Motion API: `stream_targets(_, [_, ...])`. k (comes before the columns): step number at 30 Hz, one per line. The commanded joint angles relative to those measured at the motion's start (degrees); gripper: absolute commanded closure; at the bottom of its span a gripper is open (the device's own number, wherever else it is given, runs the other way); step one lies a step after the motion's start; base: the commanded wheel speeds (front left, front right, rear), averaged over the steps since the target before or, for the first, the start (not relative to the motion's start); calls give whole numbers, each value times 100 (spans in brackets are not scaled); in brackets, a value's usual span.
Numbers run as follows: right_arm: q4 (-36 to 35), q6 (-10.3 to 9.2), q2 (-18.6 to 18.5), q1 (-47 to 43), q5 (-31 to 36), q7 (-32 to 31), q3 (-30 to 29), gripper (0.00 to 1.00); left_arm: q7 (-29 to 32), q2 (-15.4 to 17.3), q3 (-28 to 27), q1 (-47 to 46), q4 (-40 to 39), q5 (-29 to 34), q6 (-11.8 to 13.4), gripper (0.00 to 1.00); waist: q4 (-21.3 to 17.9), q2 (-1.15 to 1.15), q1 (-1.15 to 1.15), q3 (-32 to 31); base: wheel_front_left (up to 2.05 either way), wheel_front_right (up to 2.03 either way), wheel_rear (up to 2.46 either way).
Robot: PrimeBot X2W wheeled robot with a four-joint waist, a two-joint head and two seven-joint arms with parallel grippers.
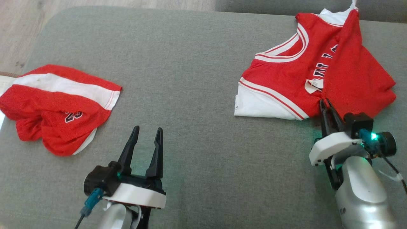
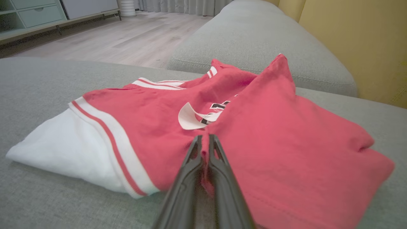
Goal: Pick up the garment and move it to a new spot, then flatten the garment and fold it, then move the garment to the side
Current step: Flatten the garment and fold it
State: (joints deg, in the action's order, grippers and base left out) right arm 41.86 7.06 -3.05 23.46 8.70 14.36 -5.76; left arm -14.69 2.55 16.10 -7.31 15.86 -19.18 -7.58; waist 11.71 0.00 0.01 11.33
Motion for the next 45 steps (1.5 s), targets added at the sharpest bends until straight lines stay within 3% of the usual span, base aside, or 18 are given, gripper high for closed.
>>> stream_targets(1, [-108, 43, 16, 227, -86, 63, 133, 100, -30, 32, -195, -171, -143, 5, 9, 0, -42, 0, -1, -11, 0, 0, 0])
stream_targets(11, [-645, 43, -92, 434, -457, 63, -163, 100, -30, 32, -237, -162, -175, 5, 13, 0, -391, 0, -1, -81, 0, 0, 0])
stream_targets(18, [-1253, 43, -1015, 1242, -808, -317, -159, 100, -30, 32, -197, -189, -168, 0, 12, 0, -584, 0, -1, -47, 0, 0, 0])
stream_targets(23, [-1828, 43, -1705, 1932, -883, -899, -86, 100, -30, 32, -147, -235, -173, -96, 11, 0, -491, 0, -1, -54, 0, 0, 0])
stream_targets(27, [-2082, 43, -1998, 2148, -764, -1371, -59, 100, -30, 32, -121, -212, -168, -164, 14, 0, -359, 0, -1, -68, 0, 0, 0])
stream_targets(33, [-1626, 43, -2409, 2245, -671, -1780, -240, 100, -30, 32, -100, -221, -198, -202, 23, 0, -170, 0, -1, 41, 0, 0, 0])
stream_targets(39, [-759, 43, -2818, 2691, -483, -1633, -485, 100, -30, 32, -134, -349, -206, -135, 21, 0, -49, 0, -1, 274, 0, 0, 0])
stream_targets(40, [-621, 43, -2877, 2773, -446, -1586, -503, 0, -30, 32, -131, -369, -207, -130, 20, 0, -37, 0, -1, 305, 0, 0, 0])
stream_targets(45, [-99, 43, -3003, 3103, -111, -1306, -462, 0, -30, 32, -124, -420, -153, -454, 16, 0, -20, 0, -1, 406, 0, 0, 0])
